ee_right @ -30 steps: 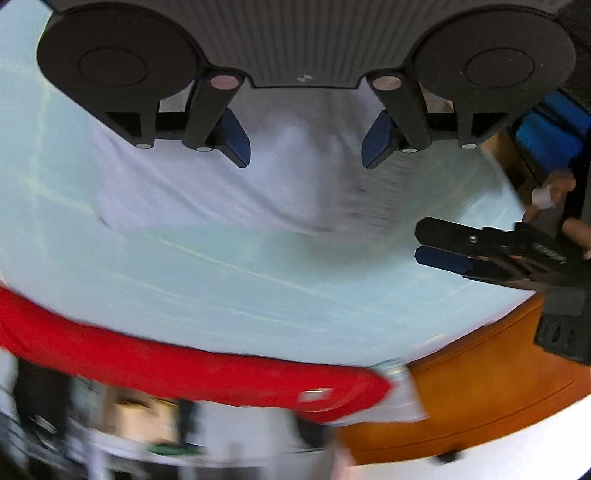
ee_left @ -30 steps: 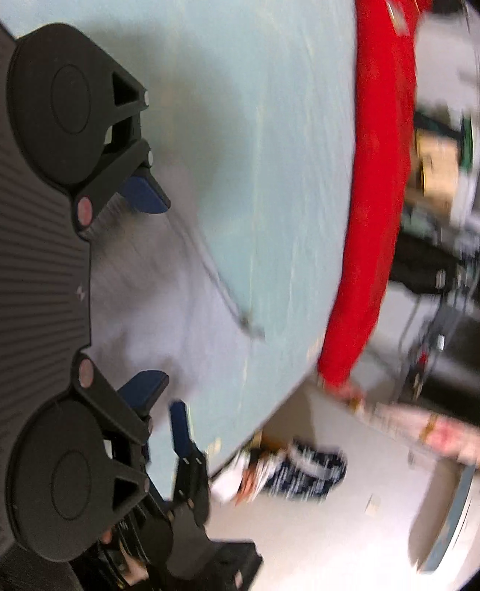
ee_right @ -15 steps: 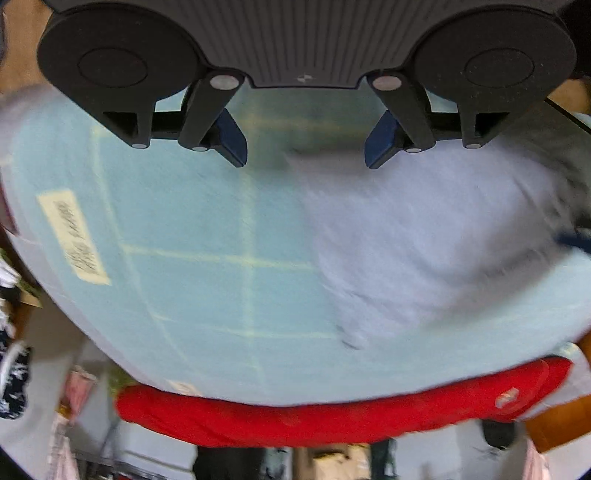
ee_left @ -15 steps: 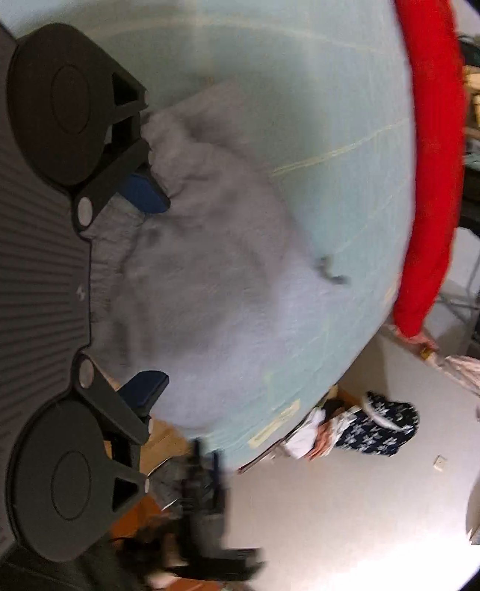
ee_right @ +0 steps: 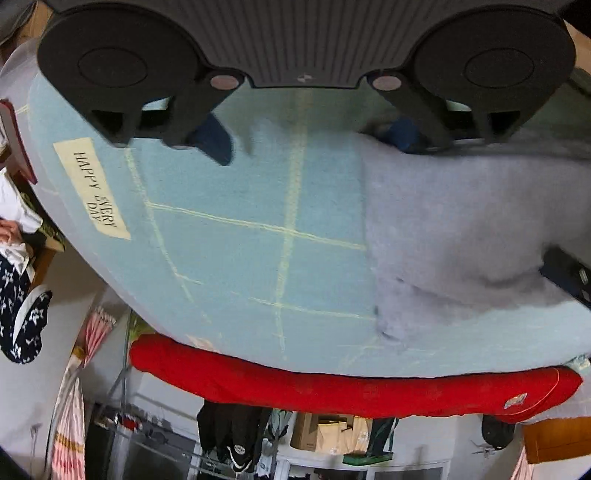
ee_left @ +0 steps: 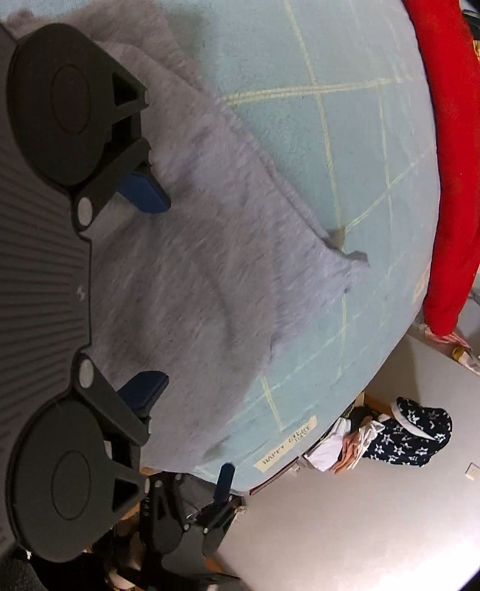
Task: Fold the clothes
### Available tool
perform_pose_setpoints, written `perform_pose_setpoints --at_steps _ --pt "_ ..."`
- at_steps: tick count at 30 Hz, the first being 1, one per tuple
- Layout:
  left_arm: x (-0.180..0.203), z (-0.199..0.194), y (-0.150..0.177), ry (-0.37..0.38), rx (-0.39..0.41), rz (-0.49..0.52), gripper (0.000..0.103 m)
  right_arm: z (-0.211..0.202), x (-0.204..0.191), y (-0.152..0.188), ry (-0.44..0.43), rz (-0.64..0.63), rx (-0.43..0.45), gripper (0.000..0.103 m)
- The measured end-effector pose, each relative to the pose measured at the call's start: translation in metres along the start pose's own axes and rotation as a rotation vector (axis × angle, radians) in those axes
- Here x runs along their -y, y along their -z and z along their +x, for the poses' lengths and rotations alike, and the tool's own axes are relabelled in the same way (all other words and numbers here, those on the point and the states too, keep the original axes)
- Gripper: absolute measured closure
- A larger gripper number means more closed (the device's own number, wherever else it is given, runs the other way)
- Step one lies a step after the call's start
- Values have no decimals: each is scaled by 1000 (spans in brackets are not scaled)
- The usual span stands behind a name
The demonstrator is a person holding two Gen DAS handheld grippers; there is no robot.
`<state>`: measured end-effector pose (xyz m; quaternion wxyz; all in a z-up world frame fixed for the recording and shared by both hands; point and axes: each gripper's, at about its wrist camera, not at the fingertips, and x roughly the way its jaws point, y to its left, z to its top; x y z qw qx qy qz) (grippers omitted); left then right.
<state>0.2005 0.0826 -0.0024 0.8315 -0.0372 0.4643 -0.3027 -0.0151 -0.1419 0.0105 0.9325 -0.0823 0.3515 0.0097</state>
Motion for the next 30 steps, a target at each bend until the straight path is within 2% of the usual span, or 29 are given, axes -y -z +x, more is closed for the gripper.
perform_pose_setpoints --at_steps 2,5,7,10,13,16,17,19,20,22,24,27,30 --pt "4 -6 1 -47 -7 14 11 -1 -1 9 13 -18 -18 9" --pt "13 -19 -1 -86 21 5 11 -3 -3 16 105 -107 -67 9" --pt "22 -27 -2 -57 71 13 11 -17 10 12 57 -76 -47 10" --pt "33 -26 -5 -11 123 21 10 -31 31 -15 -89 17 66 10" --pt "36 -14 -2 -51 122 -3 10 -17 33 -47 -336 99 133 12" --pt "22 -4 13 -126 90 -115 10 18 12 -64 -617 93 96 12" --pt "16 -3 20 -142 90 -158 12 30 4 -63 -673 79 62 12" --pt "14 -13 30 -126 139 -192 11 64 -3 -54 -733 67 -67 12" --pt "18 -19 32 -145 145 -203 11 76 -2 -48 -728 54 -110 13" --pt "25 -30 32 -214 164 -225 11 79 11 -48 -795 38 -106 13" --pt "30 -40 29 -262 216 -263 11 82 24 -66 -828 35 -89 12" --pt "29 -44 28 -284 281 -323 9 92 31 -108 -867 -33 0 8" --pt "19 -33 28 -322 294 -423 9 107 19 -140 -916 -117 62 6"
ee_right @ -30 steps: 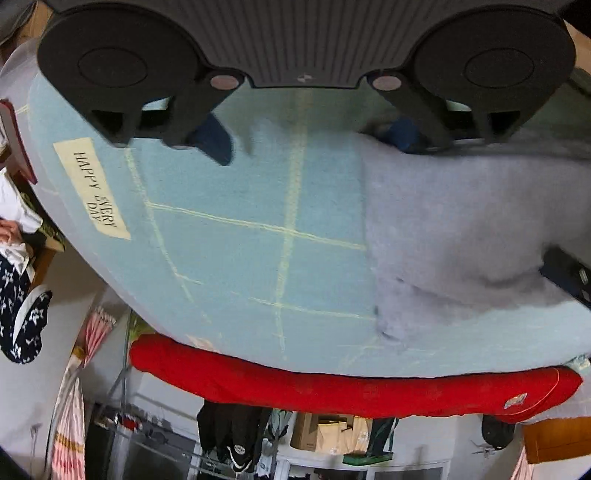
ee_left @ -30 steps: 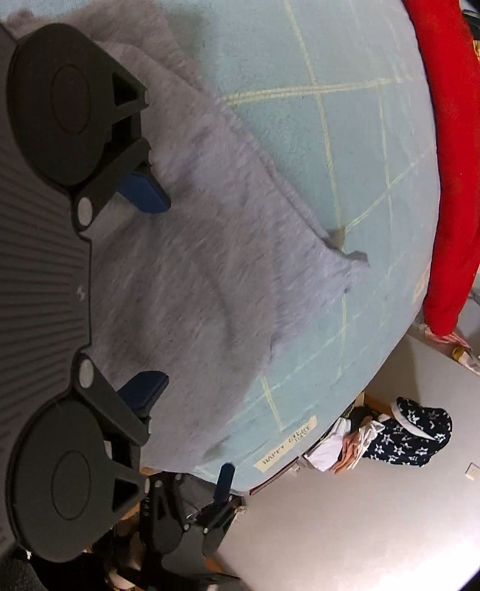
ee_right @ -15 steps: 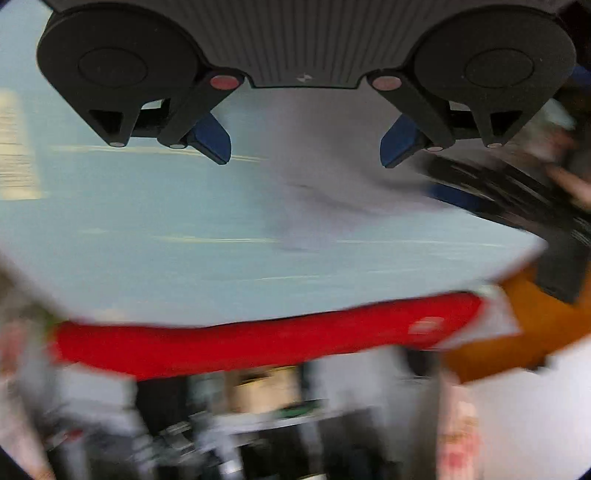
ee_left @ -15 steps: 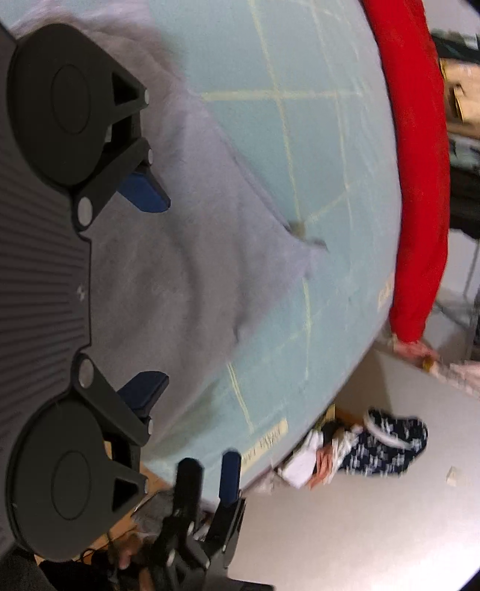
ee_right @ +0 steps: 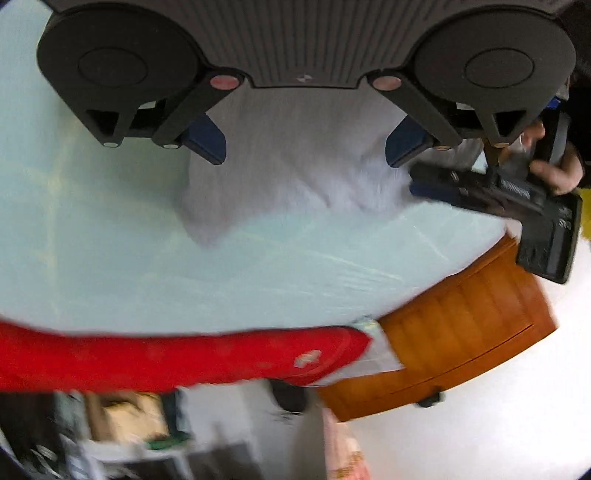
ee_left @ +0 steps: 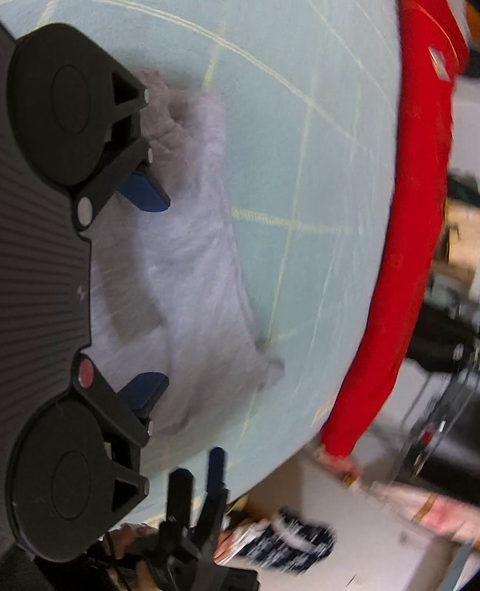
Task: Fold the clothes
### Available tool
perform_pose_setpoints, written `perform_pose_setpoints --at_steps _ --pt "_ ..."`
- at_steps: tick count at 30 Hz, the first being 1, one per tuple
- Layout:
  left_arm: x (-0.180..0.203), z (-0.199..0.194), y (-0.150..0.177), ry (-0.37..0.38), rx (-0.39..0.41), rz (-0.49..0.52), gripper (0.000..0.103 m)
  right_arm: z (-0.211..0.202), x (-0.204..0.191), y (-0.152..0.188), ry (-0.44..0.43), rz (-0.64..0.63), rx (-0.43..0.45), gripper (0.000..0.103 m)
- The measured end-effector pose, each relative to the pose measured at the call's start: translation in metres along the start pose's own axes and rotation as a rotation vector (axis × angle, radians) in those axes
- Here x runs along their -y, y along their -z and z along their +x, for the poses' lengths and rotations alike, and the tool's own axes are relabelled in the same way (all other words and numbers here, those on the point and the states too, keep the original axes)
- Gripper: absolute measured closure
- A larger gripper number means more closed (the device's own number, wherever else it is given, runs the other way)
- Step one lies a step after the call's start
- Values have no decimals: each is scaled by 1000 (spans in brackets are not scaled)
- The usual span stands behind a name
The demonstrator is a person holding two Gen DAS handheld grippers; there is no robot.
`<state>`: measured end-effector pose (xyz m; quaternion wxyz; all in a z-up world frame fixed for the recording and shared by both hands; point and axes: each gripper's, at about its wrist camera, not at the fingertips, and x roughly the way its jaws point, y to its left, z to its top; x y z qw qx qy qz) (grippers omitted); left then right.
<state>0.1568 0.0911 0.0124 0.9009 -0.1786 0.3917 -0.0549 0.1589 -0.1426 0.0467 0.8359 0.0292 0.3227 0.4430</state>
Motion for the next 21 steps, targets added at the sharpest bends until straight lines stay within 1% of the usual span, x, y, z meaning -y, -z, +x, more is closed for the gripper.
perform_pose_setpoints --at_steps 2,3,6,8,9,12,14,15,17,19,21 --pt "-5 5 4 -7 1 -66 9 24 13 -10 -40 6 -35 6" --pt "-4 7 6 -11 7 -79 9 36 19 -13 -56 17 -61 6" --pt "0 10 7 -30 12 -86 9 71 40 -14 10 9 -106 7" --pt "3 14 4 -50 4 -67 9 85 58 -11 33 56 -94 7" --pt "5 15 0 -63 4 -54 10 89 68 -15 4 102 -78 7" --pt "15 10 -13 -78 38 0 10 82 81 -25 -14 156 -10 7" --pt "22 10 -20 -57 50 25 10 66 80 -25 26 156 36 6" --pt "26 11 -23 -44 53 35 10 57 82 -23 26 168 47 4" --pt "37 18 -28 -7 39 64 10 43 90 -19 -20 216 41 3" --pt "46 26 -27 19 35 91 10 38 97 -12 -70 270 20 0" --pt "46 35 -22 31 6 83 10 47 98 -4 -105 301 -1 0"
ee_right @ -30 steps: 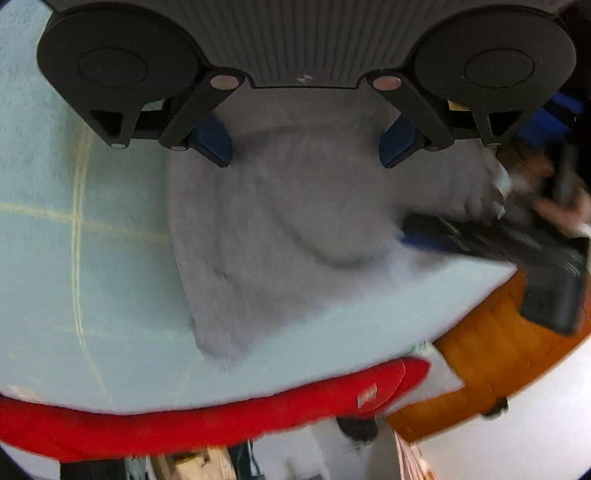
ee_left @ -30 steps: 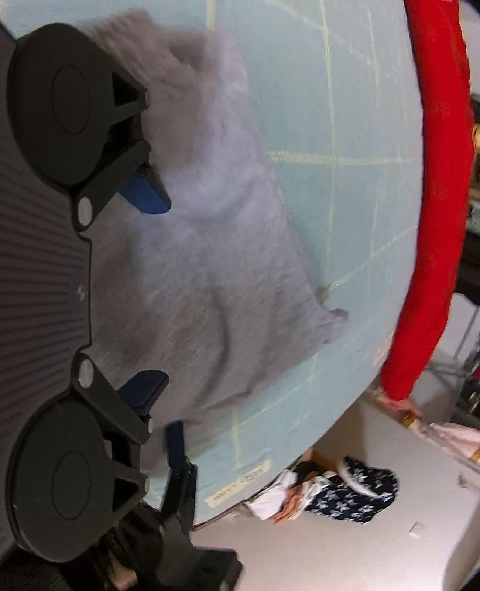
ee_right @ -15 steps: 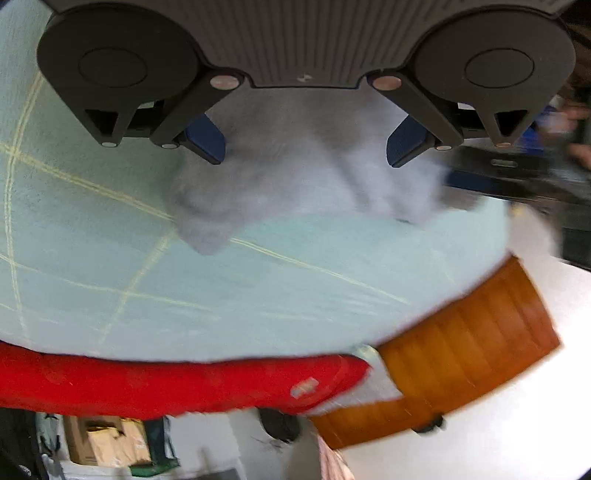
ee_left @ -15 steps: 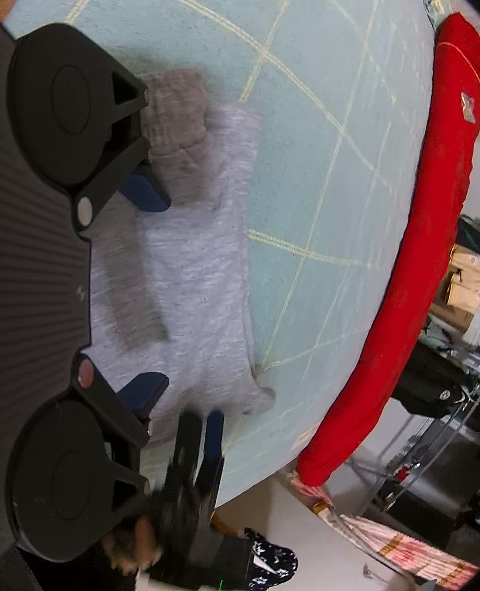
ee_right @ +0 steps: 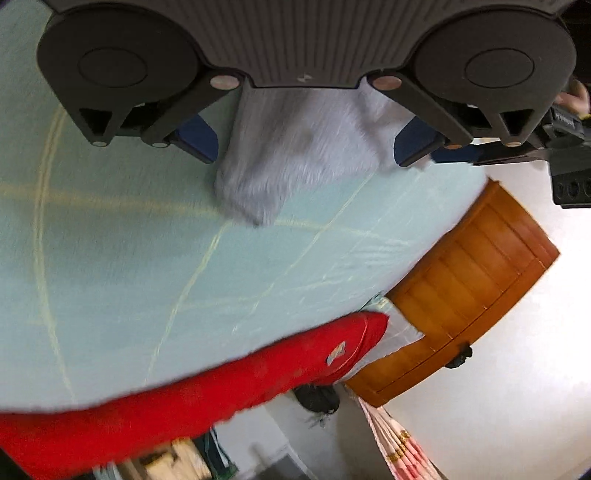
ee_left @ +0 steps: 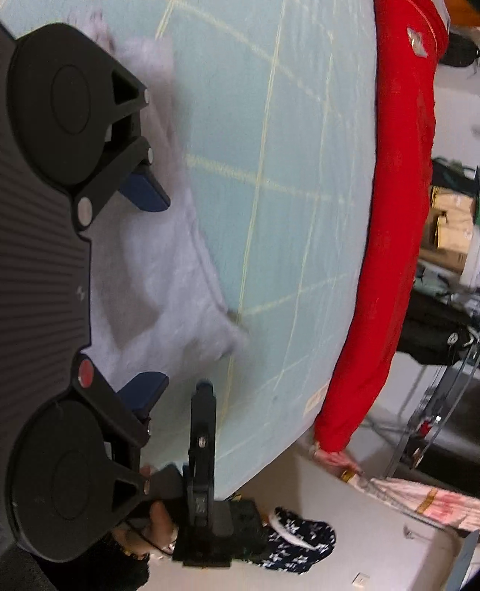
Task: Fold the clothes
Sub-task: 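Grasp the grey blanket edge with the left tool while the right tool grasps it too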
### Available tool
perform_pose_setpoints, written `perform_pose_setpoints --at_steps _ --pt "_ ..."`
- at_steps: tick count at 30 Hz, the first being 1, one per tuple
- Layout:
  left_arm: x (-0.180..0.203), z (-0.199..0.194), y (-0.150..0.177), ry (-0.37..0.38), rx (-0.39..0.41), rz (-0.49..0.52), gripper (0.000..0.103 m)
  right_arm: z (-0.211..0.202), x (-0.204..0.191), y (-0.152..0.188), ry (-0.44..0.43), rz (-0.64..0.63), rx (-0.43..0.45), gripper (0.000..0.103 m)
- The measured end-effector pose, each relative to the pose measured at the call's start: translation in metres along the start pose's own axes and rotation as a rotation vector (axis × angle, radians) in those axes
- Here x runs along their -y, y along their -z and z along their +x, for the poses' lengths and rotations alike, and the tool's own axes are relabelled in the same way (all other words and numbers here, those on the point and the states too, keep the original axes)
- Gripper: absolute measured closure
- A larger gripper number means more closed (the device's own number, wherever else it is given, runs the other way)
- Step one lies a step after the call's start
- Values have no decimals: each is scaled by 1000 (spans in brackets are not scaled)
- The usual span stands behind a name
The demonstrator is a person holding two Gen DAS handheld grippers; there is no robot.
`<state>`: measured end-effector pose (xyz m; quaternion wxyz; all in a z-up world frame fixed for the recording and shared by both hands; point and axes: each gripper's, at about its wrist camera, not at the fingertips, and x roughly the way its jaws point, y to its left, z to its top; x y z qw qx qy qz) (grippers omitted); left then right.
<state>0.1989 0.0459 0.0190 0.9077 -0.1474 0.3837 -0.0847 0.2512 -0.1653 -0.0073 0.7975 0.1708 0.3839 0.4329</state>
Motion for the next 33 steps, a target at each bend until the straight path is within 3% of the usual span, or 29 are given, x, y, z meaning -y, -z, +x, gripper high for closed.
perform_pose_setpoints --at_steps 4,8,12,14,16,18,19,21,22,24,29,33 --pt "-15 15 11 -52 -65 -66 10 38 9 -6 -18 15 -47 0" --pt "-12 -12 12 -90 -2 -53 10 44 2 -12 31 -40 -26 0" --pt "-19 -46 17 -188 59 -28 11 21 -15 -4 101 -109 6 2" --pt "-29 -62 21 -234 92 -32 14 7 -27 -3 122 -183 23 8" --pt "-40 -74 24 -274 119 -39 24 2 -40 -9 121 -270 9 24" --pt "-55 -80 24 -290 124 -45 44 -1 -53 -17 106 -355 -19 36" --pt "-64 -82 23 -290 119 -46 49 4 -61 -21 81 -391 -45 43" --pt "-75 -82 19 -279 101 -17 57 20 -76 -26 70 -475 -104 55" --pt "-78 -81 15 -265 87 14 58 29 -84 -28 73 -525 -137 64" --pt "-83 -71 5 -203 40 97 59 48 -100 -30 82 -622 -204 71" --pt "-94 -33 -20 -53 -110 293 59 81 -122 -29 128 -786 -341 71" --pt "-96 -9 -27 59 -201 415 65 102 -132 -25 195 -899 -430 71"
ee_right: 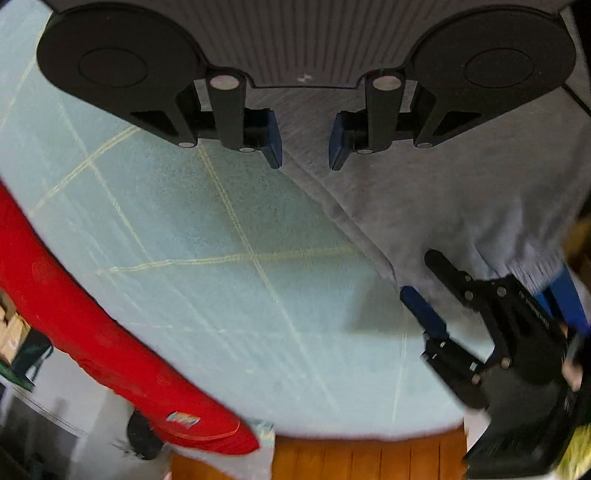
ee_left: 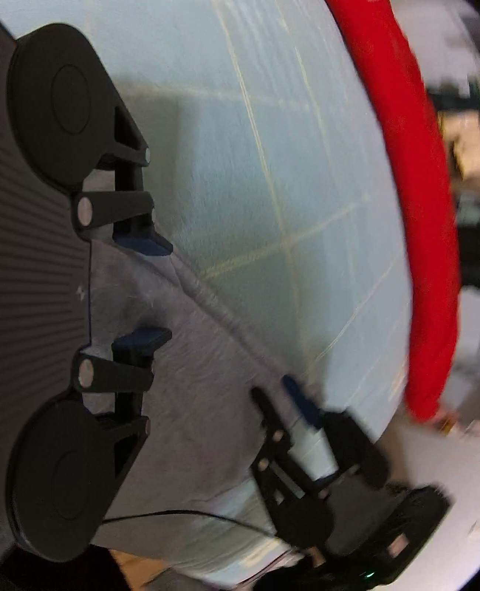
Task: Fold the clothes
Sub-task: 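Grasp the grey blanket edge with the left tool while the right tool grasps it too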
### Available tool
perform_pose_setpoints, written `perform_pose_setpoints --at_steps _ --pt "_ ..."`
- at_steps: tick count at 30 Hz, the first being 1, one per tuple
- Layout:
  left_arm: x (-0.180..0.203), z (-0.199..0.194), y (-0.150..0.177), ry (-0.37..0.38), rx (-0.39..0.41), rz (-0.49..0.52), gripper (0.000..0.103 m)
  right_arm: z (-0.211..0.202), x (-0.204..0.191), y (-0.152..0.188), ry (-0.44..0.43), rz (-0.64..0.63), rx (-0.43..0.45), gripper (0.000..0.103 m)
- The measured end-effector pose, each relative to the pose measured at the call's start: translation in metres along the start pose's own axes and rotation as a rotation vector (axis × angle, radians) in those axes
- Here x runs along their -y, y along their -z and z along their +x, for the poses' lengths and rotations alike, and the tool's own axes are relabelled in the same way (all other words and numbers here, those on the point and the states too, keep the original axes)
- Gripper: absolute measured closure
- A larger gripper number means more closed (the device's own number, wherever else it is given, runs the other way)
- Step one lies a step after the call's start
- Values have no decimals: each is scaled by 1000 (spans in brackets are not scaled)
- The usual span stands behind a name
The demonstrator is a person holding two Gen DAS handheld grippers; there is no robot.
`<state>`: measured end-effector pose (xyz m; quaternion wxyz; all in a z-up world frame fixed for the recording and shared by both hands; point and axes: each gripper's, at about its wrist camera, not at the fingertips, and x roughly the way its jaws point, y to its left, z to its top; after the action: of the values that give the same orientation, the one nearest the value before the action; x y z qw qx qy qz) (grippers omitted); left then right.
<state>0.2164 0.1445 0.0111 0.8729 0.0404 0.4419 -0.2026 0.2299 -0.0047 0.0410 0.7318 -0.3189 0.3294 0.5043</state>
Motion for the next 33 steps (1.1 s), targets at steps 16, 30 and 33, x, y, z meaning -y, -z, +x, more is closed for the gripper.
perform_pose_setpoints --at_steps 16,30,33 --pt "-35 21 -19 112 19 -5 99 26 5 -15 132 111 -89 103" --pt "29 0 13 160 -21 43 65 -11 -24 21 -8 261 -57 75" --pt "18 11 19 140 -31 9 74 15 0 31 75 310 -60 79"
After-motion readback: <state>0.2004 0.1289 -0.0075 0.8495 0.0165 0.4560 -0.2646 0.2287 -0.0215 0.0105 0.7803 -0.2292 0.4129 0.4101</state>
